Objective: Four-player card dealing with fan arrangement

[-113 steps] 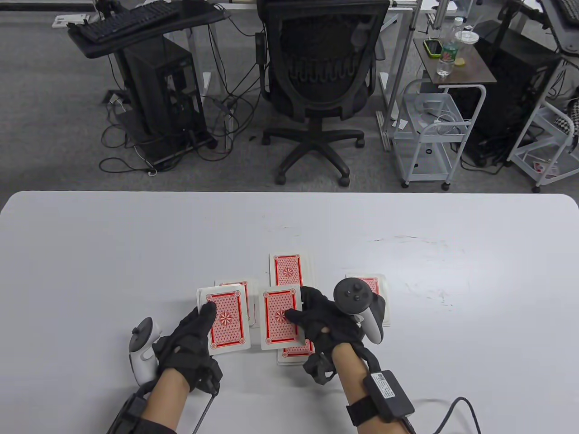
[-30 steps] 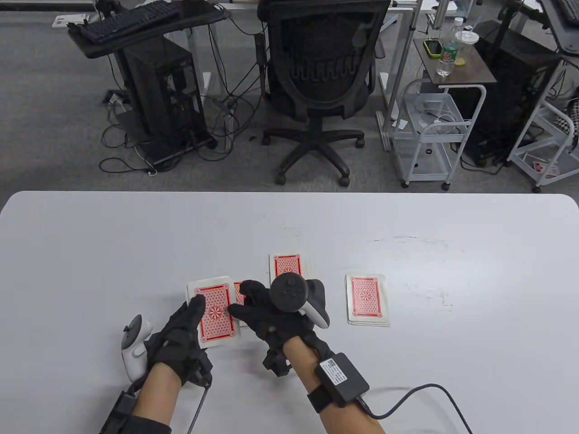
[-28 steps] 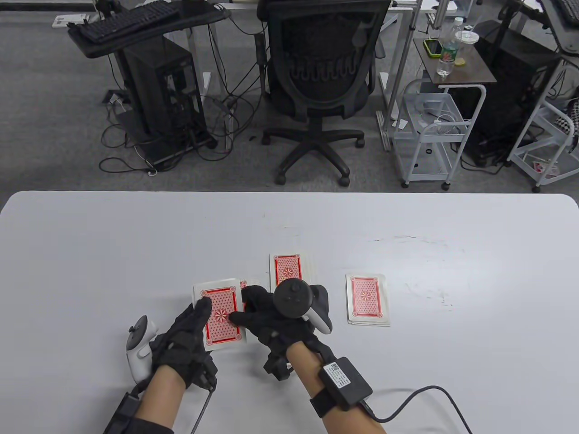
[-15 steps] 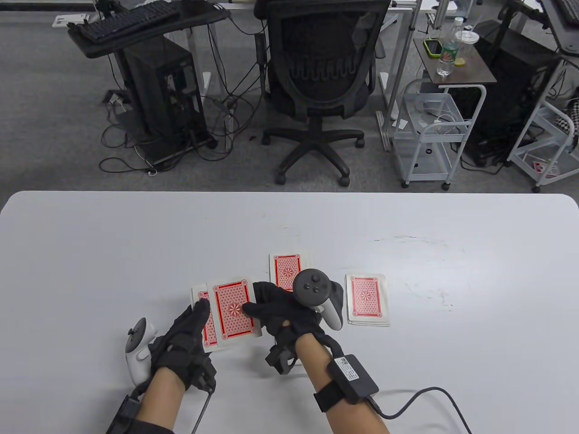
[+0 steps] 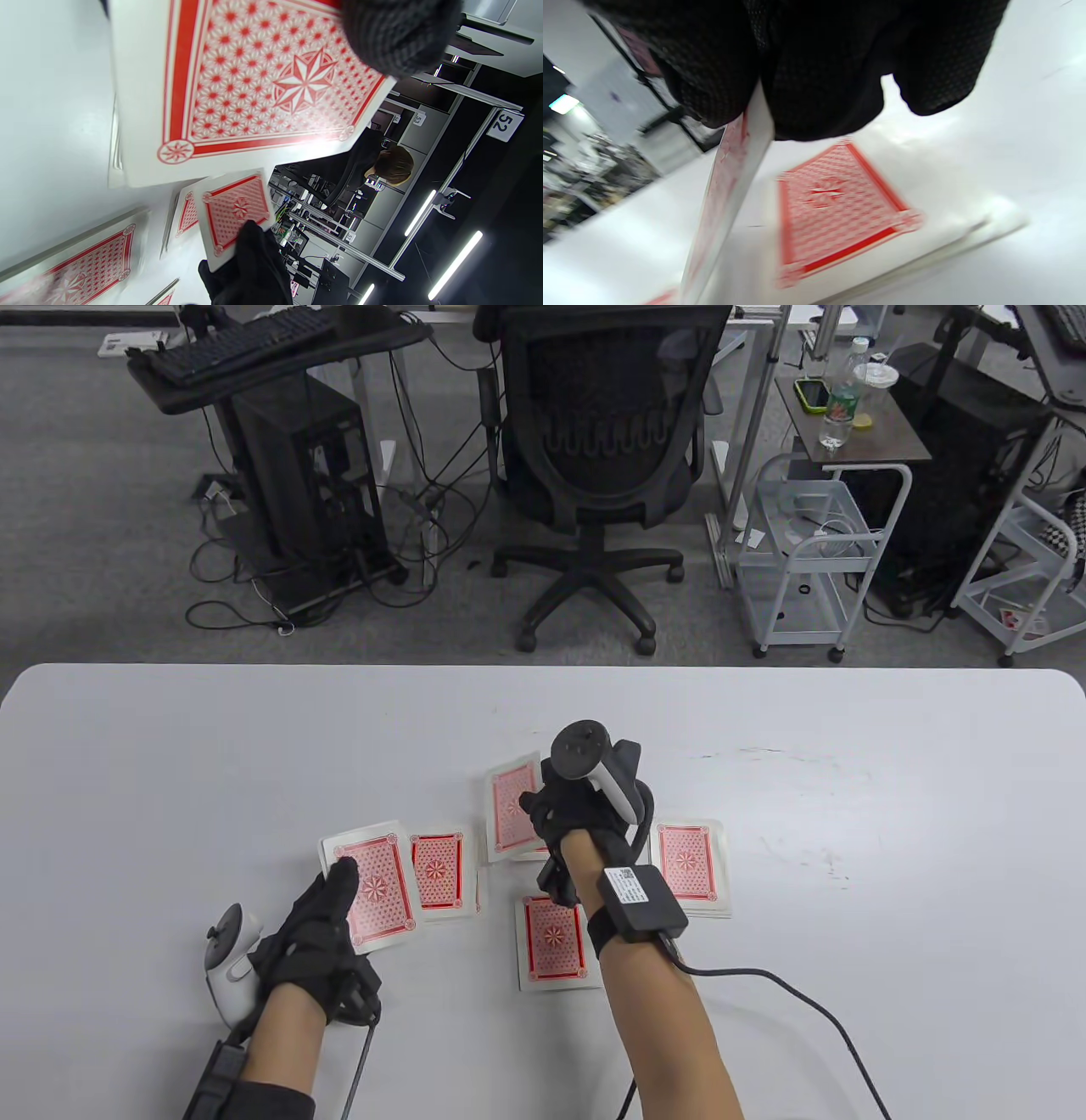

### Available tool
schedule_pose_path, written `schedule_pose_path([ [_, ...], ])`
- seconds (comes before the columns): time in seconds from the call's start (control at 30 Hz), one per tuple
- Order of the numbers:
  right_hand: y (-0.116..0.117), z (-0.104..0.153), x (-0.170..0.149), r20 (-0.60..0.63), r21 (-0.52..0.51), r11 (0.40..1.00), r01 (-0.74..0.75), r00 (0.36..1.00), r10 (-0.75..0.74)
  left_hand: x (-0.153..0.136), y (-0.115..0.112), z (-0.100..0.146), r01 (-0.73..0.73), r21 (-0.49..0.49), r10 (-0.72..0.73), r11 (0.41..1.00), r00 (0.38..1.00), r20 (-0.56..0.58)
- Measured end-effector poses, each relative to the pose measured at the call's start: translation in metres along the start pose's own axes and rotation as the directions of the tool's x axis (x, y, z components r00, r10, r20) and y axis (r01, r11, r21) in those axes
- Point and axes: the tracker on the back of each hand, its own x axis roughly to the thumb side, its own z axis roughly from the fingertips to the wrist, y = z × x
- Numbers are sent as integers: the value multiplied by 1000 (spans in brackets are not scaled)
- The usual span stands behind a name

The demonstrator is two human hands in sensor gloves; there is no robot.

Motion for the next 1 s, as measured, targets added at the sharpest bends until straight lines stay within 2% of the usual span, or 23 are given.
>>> schedule_pose_path([
  [0.1, 9, -13, -3, -73, -22, 984, -178, 982, 176, 0, 0, -1, 10, 4, -10, 1000, 1000, -4],
  [0.2, 20, -20, -5, -108, -39, 933, -358, 930, 352, 1, 0, -2, 21, 8, -21, 1000, 1000, -6],
  [0.27, 25, -21, -6, -121, -46, 904, -426, 900, 418, 1, 0, -2, 28, 7, -28, 1000, 1000, -6],
  [0.33, 24, -17, -7, -117, -66, 901, -429, 900, 420, 1, 1, -2, 30, 10, -30, 999, 1000, -6],
  [0.47, 7, 5, -4, -46, -109, 936, -335, 942, 332, 1, -2, -1, 35, 8, -35, 999, 999, 7],
  [0.6, -9, 48, 6, 87, -103, 991, -84, 992, 94, 1, -9, 1, 47, -2, -47, 999, 999, 21],
  [0.67, -10, 73, 12, 183, -81, 995, 52, 982, -37, -1, -15, 2, 52, -11, -51, 999, 998, 28],
  [0.77, 1, 106, 16, 319, 3, 979, 202, 928, -192, -5, -25, 6, 57, -48, -56, 997, 998, 24],
  [0.87, 20, 128, 17, 369, 128, 951, 280, 877, -308, -10, -36, 8, 66, -84, -65, 994, 998, 19],
  [0.93, 33, 135, 17, 393, 187, 940, 285, 855, -338, -13, -42, 9, 76, -105, -75, 992, 997, 15],
  [1.0, 39, 136, 17, 375, 196, 932, 304, 855, -358, -16, -49, 10, 85, -123, -85, 989, 996, 12],
])
